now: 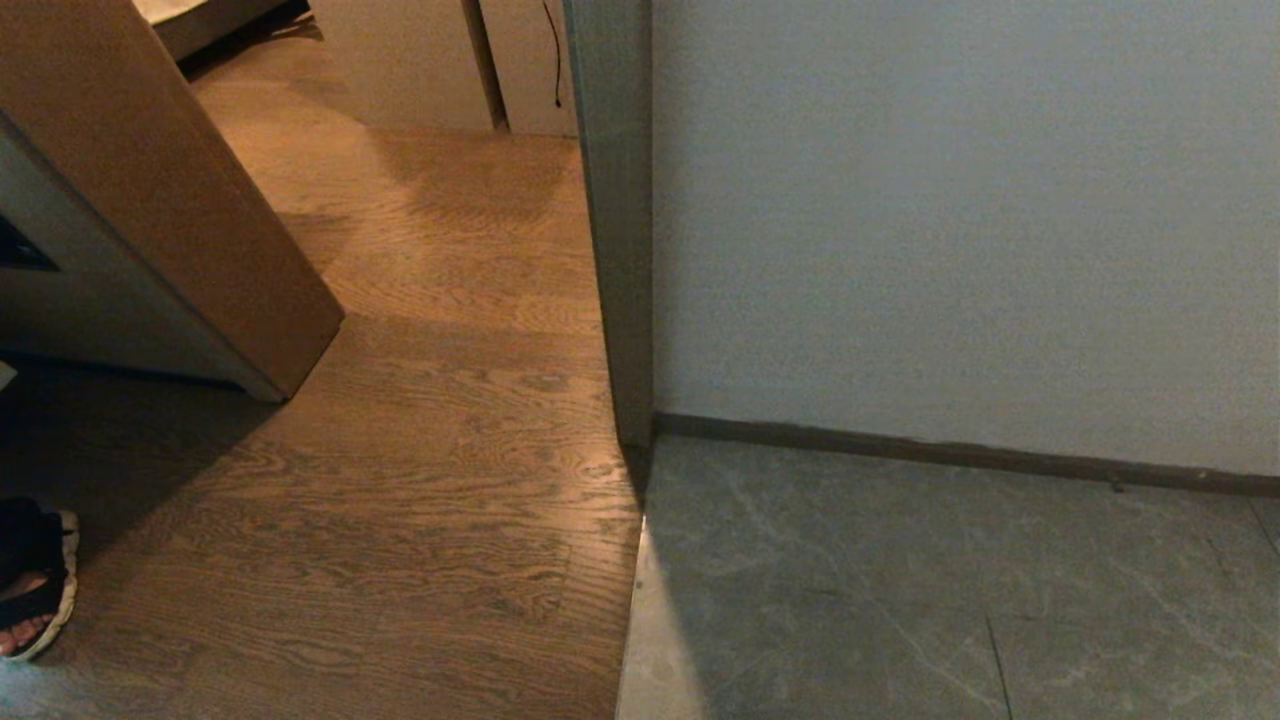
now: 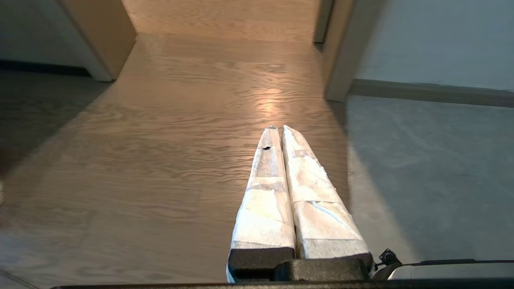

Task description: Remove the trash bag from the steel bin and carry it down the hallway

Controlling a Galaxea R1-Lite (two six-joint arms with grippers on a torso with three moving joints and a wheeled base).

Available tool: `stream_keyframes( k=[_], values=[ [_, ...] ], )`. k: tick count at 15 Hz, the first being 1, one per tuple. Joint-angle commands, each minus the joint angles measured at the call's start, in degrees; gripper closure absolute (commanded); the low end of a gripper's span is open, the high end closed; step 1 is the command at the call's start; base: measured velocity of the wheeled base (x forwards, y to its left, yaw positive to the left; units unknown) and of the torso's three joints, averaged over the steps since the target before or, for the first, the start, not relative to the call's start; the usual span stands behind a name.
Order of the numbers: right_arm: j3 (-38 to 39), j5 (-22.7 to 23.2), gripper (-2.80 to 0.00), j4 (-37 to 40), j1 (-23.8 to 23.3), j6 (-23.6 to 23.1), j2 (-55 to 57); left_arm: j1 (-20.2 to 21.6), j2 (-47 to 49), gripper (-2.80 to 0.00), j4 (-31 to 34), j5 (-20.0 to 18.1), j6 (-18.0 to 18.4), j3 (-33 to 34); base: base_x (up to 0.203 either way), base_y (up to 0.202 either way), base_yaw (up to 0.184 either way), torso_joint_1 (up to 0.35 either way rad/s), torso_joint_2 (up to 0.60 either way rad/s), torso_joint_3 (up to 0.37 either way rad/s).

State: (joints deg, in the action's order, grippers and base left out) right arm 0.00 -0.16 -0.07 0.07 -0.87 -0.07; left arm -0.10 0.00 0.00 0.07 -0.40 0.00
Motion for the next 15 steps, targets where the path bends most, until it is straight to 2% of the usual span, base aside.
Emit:
stream_keyframes(
  k=[1,15],
  values=[
    [0.0,0.0,0.0,0.0,-0.1,0.0,0.1,0.0,0.0,0.0,0.0,0.0,0.0,0.0,0.0,0.185,0.007,0.002,0.0,0.002],
    [0.0,0.0,0.0,0.0,0.0,0.0,0.1,0.0,0.0,0.0,0.0,0.0,0.0,0.0,0.0,0.198,0.001,0.003,0.0,0.003]
  ],
)
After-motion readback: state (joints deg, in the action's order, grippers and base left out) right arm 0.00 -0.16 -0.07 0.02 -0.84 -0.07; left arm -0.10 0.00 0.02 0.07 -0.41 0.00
